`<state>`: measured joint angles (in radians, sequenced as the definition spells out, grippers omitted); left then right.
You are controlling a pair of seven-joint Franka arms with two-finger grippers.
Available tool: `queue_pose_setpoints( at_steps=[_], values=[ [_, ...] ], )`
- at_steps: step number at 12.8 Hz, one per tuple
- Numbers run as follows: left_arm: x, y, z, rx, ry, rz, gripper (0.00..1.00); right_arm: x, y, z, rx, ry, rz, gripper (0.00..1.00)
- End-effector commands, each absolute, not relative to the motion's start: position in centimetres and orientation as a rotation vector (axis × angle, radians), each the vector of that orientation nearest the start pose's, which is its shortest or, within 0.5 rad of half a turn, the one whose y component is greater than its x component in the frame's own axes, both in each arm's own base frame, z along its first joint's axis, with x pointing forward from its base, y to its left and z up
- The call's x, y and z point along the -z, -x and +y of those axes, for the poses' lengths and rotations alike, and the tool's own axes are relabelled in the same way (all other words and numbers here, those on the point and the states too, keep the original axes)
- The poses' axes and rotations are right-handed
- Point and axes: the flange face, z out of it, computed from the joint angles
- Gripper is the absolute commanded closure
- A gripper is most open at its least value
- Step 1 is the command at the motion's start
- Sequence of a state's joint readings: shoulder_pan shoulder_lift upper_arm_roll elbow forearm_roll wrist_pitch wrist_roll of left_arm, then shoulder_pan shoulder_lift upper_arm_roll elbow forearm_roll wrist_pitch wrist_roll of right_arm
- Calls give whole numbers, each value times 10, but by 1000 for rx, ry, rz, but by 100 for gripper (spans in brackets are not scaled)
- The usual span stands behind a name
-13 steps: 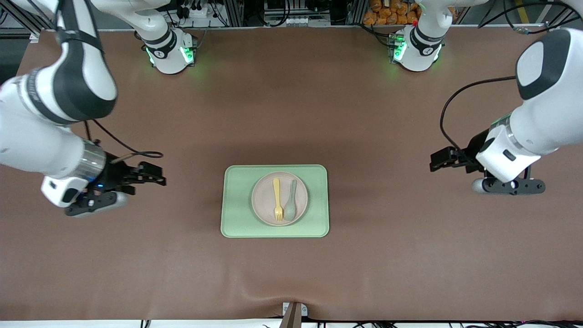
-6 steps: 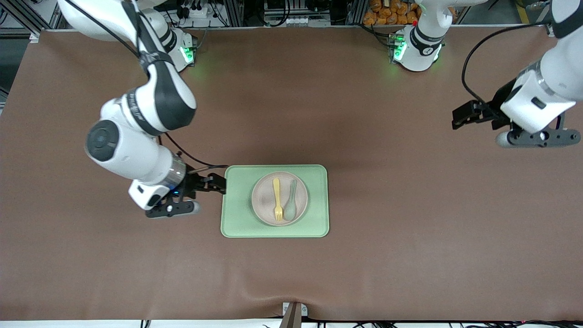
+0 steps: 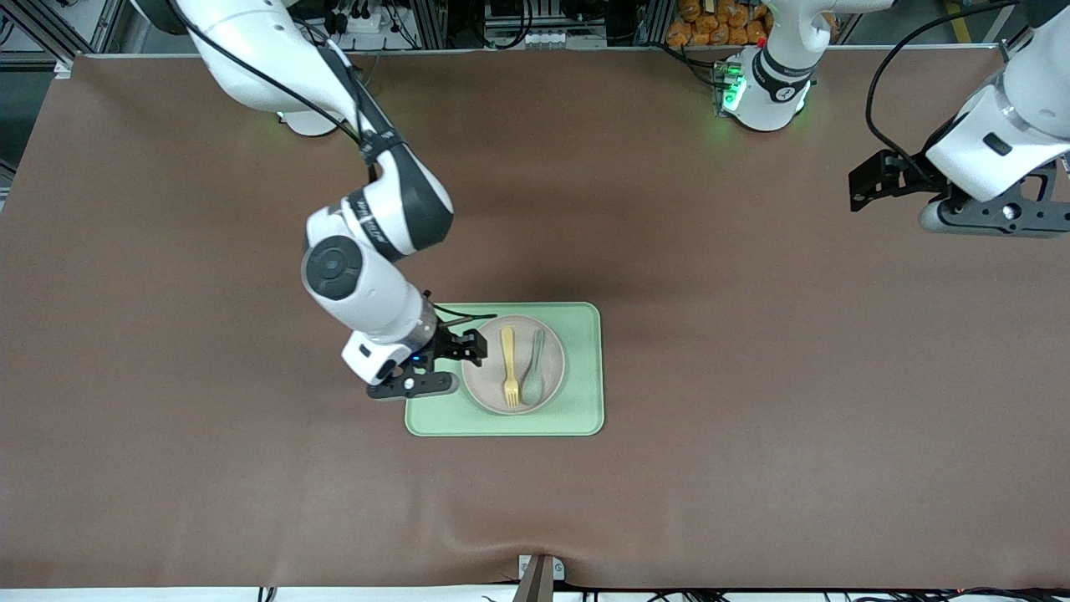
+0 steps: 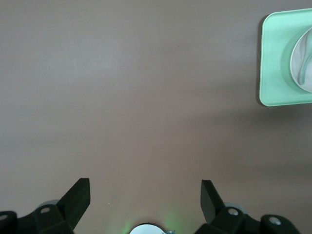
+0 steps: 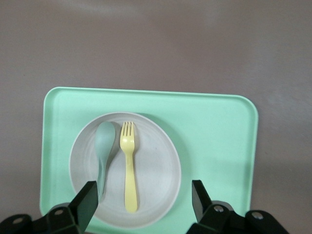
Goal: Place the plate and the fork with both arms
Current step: 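Lower the right gripper and grasp the yellow fork handle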
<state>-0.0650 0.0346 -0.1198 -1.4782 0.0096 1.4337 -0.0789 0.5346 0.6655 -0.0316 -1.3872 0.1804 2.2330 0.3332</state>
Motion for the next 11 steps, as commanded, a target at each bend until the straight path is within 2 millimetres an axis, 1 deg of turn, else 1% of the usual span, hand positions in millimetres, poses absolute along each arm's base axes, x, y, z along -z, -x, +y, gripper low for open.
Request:
queue_pose_setpoints(
  at_steps=[1,3,4,6,7,8,11],
  values=[
    [-645,-532,-89,-92,3097,203,0,-304,-657,392,203,2969,-140,23],
    [-648,-532,-91,-67,3105,175,0,-279,-644,412,166,2985,-188,30],
    [-649,-533,-88,-58,3108,166,0,-272,-639,421,159,2996,-197,31],
    [-656,-535,-89,-28,3119,125,0,-257,-635,423,161,3039,-245,32],
    [-659,-536,-89,-13,3122,91,0,-249,-633,424,148,3045,-253,34],
    [-662,-534,-89,-6,3115,75,0,-246,-631,426,139,3048,-258,38],
    [-657,-538,-87,-21,3116,75,0,-228,-622,434,99,3058,-269,42]
  ],
)
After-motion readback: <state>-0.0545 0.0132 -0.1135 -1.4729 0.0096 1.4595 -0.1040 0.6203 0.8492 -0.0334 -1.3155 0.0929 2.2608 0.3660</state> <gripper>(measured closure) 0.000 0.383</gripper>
